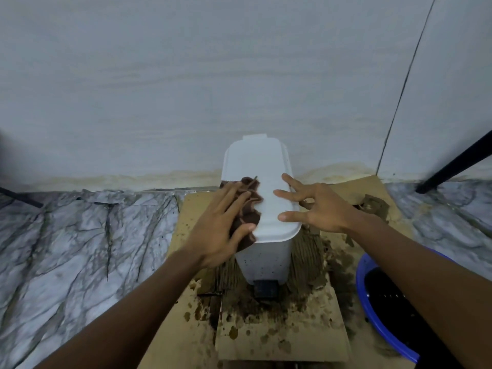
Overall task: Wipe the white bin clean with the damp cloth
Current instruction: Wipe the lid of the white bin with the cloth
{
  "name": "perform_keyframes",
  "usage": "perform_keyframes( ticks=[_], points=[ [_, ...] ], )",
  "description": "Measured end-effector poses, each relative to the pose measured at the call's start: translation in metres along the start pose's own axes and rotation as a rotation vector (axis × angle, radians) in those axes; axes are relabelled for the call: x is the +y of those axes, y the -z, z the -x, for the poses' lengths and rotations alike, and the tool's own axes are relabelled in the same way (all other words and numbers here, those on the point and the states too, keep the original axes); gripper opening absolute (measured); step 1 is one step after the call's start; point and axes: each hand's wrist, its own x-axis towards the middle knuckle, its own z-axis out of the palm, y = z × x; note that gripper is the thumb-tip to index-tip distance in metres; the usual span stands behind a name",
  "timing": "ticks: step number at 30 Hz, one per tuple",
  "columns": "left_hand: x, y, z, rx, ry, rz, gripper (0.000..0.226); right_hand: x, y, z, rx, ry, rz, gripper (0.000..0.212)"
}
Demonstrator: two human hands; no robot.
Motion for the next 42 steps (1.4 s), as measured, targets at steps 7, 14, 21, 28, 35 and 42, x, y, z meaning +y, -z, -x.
perform_keyframes(
  ticks=[7, 14, 21, 28, 35, 42],
  points=[
    [0.013, 0.000, -0.023, -0.058, -0.173, -0.152, 0.071, 0.007, 0.001, -0.003, 0.008, 0.027, -0.030, 0.073],
    [-0.022, 0.006, 0.001, -0.054, -0.028, 0.079, 0.072, 0.007, 0.000, -0.004, 0.005, -0.003, -0.116, 0.070],
    [0.032, -0.013, -0.027, 0.018, -0.180, -0.207, 0.066, 0.011, 0.000, -0.005, 0.031, 0.029, -0.043, 0.068],
    [-0.030, 0.012, -0.002, -0.132, -0.123, 0.088, 0.071, 0.008, -0.003, -0.007, -0.008, 0.023, -0.112, 0.070],
    [-0.003, 0.001, -0.010, -0.055, -0.121, -0.026, 0.071, 0.011, -0.002, -0.005, -0.003, 0.000, -0.113, 0.079],
    [-0.006, 0.011, -0.022, -0.140, -0.236, -0.064, 0.070, 0.013, -0.001, -0.005, -0.004, 0.028, -0.102, 0.067]
  ],
)
